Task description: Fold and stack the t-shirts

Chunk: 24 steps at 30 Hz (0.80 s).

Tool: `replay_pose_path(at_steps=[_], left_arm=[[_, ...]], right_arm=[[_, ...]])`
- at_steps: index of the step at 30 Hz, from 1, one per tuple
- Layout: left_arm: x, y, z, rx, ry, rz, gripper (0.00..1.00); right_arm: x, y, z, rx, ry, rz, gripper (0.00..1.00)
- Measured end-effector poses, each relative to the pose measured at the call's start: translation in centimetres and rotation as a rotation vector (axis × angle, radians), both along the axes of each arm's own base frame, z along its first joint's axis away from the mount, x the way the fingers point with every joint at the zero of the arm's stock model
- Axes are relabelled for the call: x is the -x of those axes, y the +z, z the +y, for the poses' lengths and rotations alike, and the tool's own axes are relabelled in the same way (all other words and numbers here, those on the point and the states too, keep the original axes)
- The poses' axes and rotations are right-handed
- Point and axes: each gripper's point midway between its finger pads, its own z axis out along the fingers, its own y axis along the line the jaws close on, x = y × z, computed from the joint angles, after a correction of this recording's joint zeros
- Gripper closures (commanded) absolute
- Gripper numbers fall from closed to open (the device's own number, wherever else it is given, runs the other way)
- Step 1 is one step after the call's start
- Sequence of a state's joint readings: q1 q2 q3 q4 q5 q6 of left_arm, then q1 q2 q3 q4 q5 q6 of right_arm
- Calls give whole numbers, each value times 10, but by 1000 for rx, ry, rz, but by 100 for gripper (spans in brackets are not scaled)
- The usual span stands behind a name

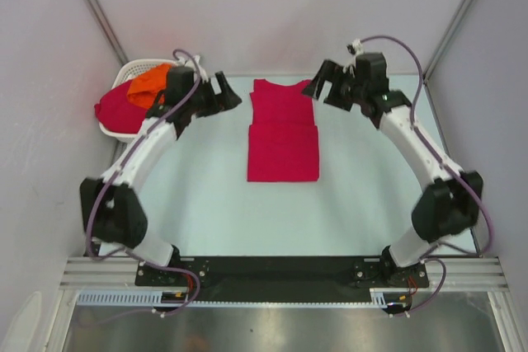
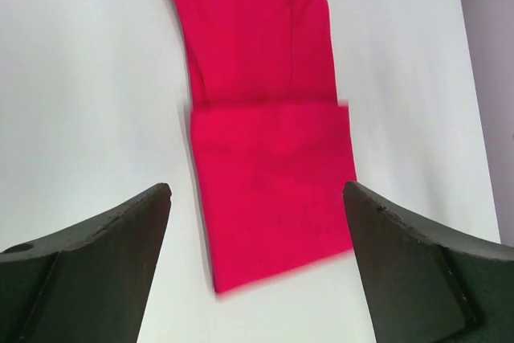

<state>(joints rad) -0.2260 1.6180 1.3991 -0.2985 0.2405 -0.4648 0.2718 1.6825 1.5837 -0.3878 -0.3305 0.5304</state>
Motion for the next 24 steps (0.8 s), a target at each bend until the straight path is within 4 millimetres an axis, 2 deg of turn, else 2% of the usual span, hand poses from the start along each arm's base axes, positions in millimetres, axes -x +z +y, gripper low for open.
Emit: replay_pose_path(at_steps=[2, 3, 5, 9, 12, 16, 21, 24], left_arm=[[40, -2, 3, 0, -14, 8, 7], [60, -10, 3, 1, -25, 24, 9], [96, -34, 3, 3, -44, 81, 10], [156, -94, 3, 14, -63, 231, 17], [190, -133, 3, 37, -56, 343, 23], [204, -158, 2, 87, -20, 411, 25], [194, -166, -8, 138, -11, 416, 32], [189, -177, -13, 142, -9, 433, 35]], right_arm=[[46, -10, -2, 5, 18, 25, 0], [65, -22, -4, 10, 23, 60, 2], [91, -51, -9, 21, 21, 125, 3], [154, -144, -26, 83, -6, 367, 9], [197, -194, -36, 116, -23, 523, 15], [210, -208, -37, 120, -33, 559, 23], [191, -207, -32, 96, -60, 500, 29], [182, -216, -30, 100, -75, 498, 30]])
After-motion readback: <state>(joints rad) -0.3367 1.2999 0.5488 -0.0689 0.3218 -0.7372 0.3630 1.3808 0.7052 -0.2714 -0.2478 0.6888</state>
